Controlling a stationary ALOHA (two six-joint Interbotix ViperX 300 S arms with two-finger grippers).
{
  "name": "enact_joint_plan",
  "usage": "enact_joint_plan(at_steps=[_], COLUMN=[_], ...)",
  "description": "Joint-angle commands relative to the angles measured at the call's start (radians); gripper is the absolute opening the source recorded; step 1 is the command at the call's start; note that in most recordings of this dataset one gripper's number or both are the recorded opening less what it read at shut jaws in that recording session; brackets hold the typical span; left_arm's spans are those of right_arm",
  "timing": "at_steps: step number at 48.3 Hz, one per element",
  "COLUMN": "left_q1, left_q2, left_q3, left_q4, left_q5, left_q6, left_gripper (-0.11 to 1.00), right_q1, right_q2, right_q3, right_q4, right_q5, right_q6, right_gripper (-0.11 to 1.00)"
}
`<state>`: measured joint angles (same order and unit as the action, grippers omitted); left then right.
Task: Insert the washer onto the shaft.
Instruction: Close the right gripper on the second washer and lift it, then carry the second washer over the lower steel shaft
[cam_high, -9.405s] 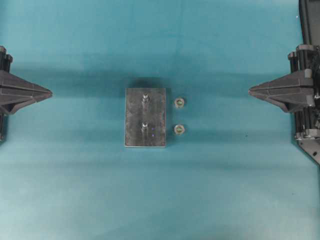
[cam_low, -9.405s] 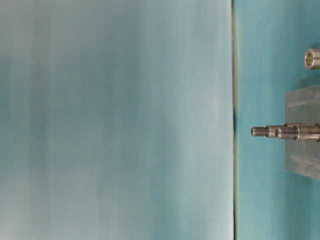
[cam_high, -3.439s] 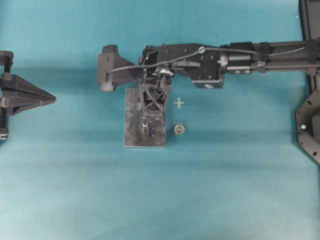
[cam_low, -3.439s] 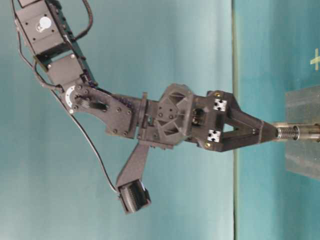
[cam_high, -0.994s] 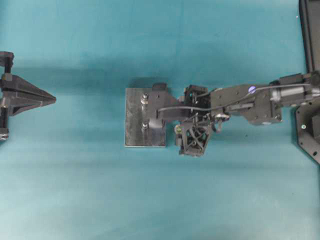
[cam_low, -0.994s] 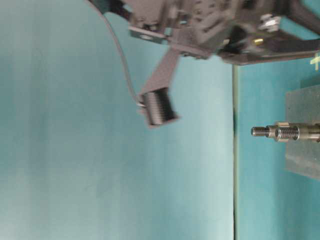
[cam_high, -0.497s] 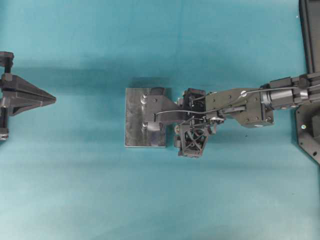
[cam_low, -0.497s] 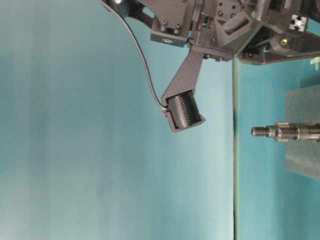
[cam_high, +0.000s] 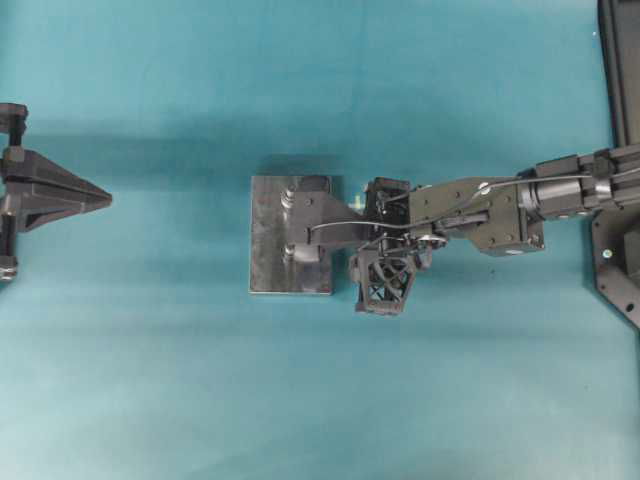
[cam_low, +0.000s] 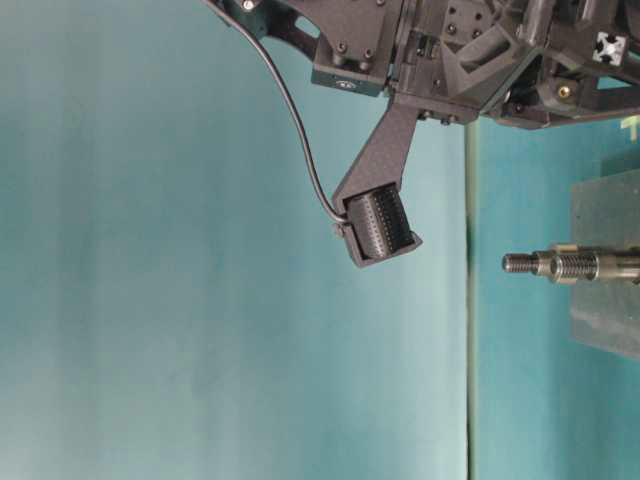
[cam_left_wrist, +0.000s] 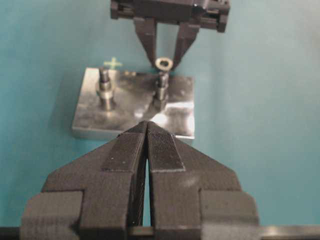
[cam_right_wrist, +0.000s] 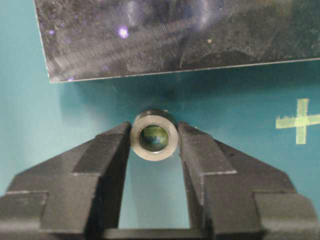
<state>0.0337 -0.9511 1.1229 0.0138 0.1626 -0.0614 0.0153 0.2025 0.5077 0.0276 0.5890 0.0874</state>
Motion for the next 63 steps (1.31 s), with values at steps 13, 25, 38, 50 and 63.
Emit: enact_joint_plan(at_steps=[13,25,38,50,63], left_q1=[0.002,0.002,0.002,0.002,0.002], left_q2=[0.005,0.003,0.003,0.003,0.003], left_q3=[-0.018,-0.018,-0.018,-0.018,-0.018], left_q4=[0.003,0.003,0.003,0.003,0.003], left_q5=[-0.005,-0.005,-0.005,-0.006,-0.005], left_q6=[-0.002,-0.002,-0.002,-0.002,-0.002], left_gripper=[0.00,0.00,0.00,0.00,0.00], right_q1=[-0.011,-0.015,-0.015,-0.009,-0.003], right_q2=[-0.029,-0.078,-0.127,-0.106,-0.044], right_q3=[-0.009,-0.035,-0.137,-0.273,-0.385], right_q4=[-0.006,-0.032,-0.034,-0.035,-0.037], right_q5=[0.040,0.115,0.170,0.222,0.288], right_q6=[0.012,0.014,0.006,-0.015,-0.071], right_gripper=[0.34,0.34,0.34,0.34,0.34])
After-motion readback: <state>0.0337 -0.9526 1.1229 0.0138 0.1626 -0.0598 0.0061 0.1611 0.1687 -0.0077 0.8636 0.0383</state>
